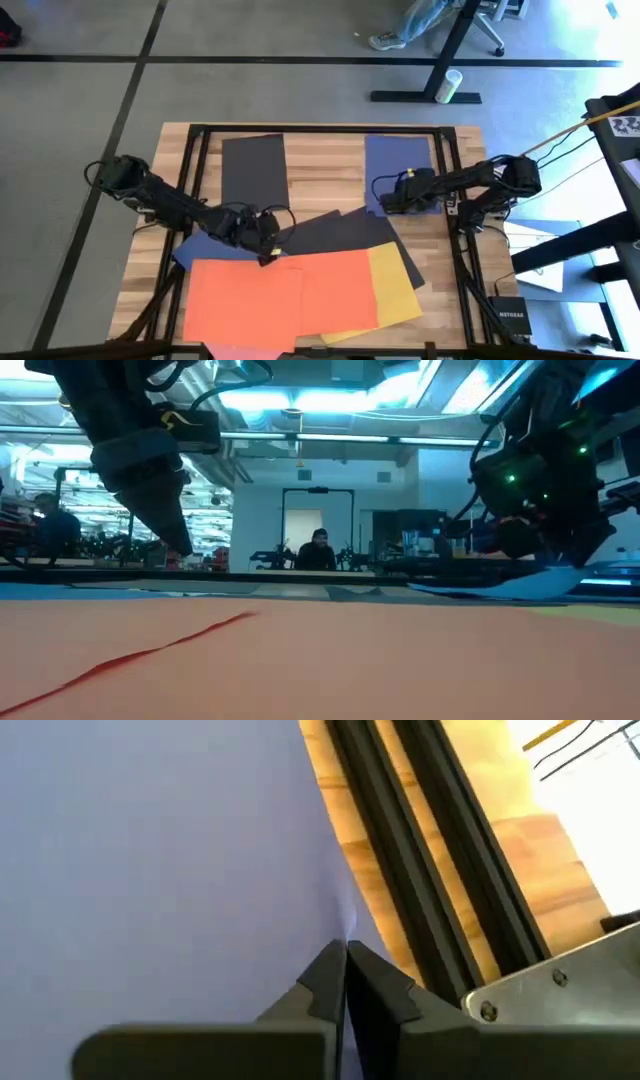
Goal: Organize paper
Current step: Stack the blue paper on top of the other blue paper
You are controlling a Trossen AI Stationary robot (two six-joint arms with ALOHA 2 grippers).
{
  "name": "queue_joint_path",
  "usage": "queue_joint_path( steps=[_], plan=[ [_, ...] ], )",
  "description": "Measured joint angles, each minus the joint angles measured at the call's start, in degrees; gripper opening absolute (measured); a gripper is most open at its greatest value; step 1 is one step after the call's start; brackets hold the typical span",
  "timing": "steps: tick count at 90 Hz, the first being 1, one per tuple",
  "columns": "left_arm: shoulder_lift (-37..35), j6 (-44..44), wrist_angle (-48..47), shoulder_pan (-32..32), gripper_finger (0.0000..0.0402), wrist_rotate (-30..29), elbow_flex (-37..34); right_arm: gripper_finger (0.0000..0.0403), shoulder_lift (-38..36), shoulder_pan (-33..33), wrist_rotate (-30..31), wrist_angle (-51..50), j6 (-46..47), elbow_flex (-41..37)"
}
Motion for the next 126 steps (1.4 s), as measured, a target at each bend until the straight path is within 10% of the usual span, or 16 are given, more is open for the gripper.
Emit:
queue_joint_path(
  steps=[56,82,126],
  plan=[
    [0.0,-1.2,0.1,-1.0,0.0129,0.1,0.0,0.0074,0.0,0.7,0.1,1.4,-0.2,1.1],
    [0.0,0.5,2.2,0.5,0.0129,0.0,0.0,0.0026,2.3,0.7,0.0,38.3,-40.4,8.0],
    [0.0,2.3,3.2,0.2,0.0129,0.1,0.0,0.0000,14.4,-4.3,-15.9,45.4,-51.9,15.7]
  ],
)
